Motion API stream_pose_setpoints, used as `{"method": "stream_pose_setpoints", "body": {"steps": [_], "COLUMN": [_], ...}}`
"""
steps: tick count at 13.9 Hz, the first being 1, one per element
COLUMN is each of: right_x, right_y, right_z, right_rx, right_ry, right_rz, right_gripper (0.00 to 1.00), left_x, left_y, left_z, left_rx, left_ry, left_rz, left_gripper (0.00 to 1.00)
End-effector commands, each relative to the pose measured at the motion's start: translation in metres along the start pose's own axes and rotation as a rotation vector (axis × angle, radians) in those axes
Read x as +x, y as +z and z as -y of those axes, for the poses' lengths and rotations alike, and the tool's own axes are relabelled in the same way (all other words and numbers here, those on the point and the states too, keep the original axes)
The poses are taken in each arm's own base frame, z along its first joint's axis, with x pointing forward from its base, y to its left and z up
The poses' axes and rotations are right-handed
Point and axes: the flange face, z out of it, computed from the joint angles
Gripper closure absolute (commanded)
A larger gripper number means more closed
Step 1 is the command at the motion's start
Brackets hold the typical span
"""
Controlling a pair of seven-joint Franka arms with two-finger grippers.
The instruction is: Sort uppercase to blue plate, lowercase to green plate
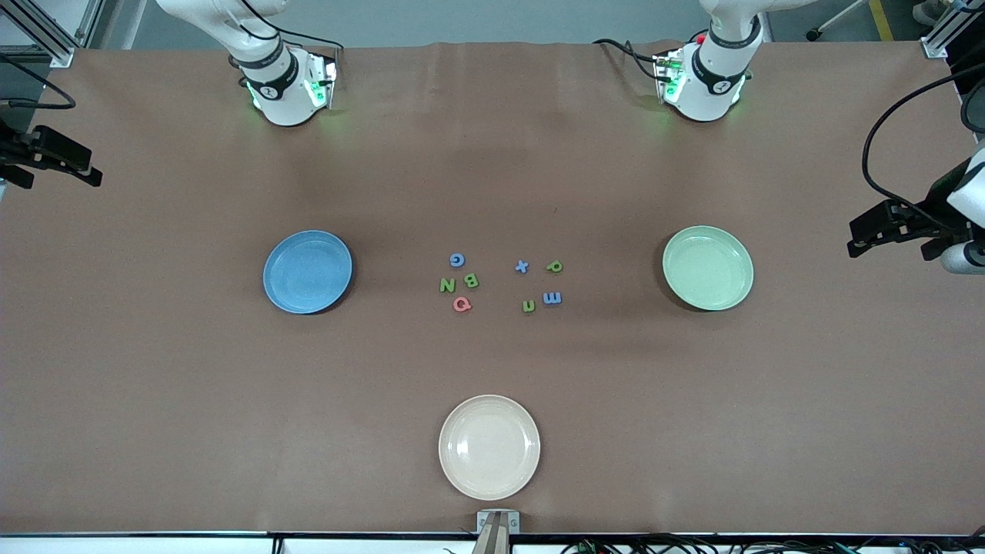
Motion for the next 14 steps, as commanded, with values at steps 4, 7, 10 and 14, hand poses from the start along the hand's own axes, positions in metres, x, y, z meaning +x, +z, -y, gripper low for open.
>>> {"method": "stream_pose_setpoints", "body": {"steps": [4,7,10,14], "right_x": [0.004,0.021,0.048,0.068], "right_y": [-0.004,0.010,0.038,0.082], "right_z": [-0.007,-0.015,-0.020,-0.008], "right_rx": [0.020,0.010,-0.014,-0.013], "right_ry": [0.013,0.023,0.027,0.020], "right_rz": [-0.019,-0.038,-0.042,0.042], "right_gripper": [0.00,0.00,0.00,0.00], "left_x": [0.002,-0.002,-0.013,-0.036], "left_y": [0.035,0.067,0.123,0.192], "left_z": [-0.018,-0.055,-0.120,-0.190], "left_rx": [-0.017,-0.023,-0.017,-0.033], "left_ry": [-0.142,-0.208,-0.296,-0.319], "left_rz": [0.102,0.146,0.143,0.107], "left_gripper": [0.00,0.00,0.00,0.00]}}
